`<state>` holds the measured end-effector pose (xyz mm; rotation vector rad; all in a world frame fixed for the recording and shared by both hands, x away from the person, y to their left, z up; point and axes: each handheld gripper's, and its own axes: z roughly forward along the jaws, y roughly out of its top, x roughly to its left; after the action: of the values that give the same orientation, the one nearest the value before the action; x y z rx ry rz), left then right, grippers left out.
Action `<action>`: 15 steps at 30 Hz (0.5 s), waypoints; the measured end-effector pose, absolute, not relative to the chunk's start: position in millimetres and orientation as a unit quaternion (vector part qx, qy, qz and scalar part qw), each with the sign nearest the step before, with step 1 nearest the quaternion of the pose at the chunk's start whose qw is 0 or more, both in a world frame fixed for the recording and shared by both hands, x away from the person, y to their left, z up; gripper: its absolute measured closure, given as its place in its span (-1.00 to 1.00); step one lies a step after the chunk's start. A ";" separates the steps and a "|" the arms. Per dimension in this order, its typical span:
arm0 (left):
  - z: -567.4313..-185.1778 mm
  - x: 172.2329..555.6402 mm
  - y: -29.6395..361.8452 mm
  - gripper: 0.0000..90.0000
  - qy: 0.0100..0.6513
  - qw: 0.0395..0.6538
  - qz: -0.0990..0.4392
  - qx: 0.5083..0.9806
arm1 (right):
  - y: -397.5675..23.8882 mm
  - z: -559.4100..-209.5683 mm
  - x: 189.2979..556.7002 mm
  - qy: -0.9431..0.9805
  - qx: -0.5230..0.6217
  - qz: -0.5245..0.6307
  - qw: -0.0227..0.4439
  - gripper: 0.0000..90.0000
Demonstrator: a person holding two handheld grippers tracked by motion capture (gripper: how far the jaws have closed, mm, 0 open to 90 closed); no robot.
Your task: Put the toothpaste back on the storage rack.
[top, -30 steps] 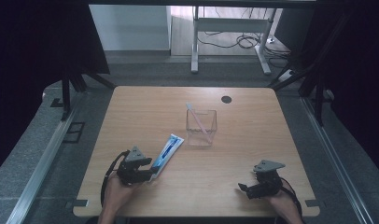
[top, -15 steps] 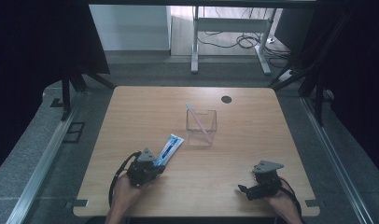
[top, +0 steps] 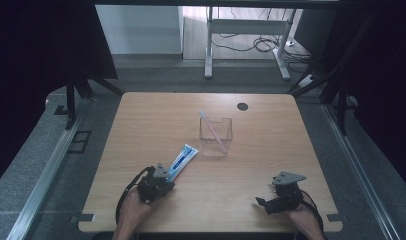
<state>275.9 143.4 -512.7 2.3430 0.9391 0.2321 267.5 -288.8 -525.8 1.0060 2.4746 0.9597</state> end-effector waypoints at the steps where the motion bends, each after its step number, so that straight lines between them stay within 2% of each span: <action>1: -512.8 275.9 144.8 0.99 0.358 0.300 0.087 0.880 | -289.0 -525.8 267.5 0.862 0.350 0.334 0.151 -1.00; 15: -511.9 280.9 164.1 0.99 0.366 0.293 0.091 0.879 | -289.8 -526.0 267.7 0.861 0.352 0.334 0.152 -1.00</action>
<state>280.9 164.1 -511.9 2.3411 0.9737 0.2419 267.7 -289.8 -526.0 1.0100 2.4701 0.9593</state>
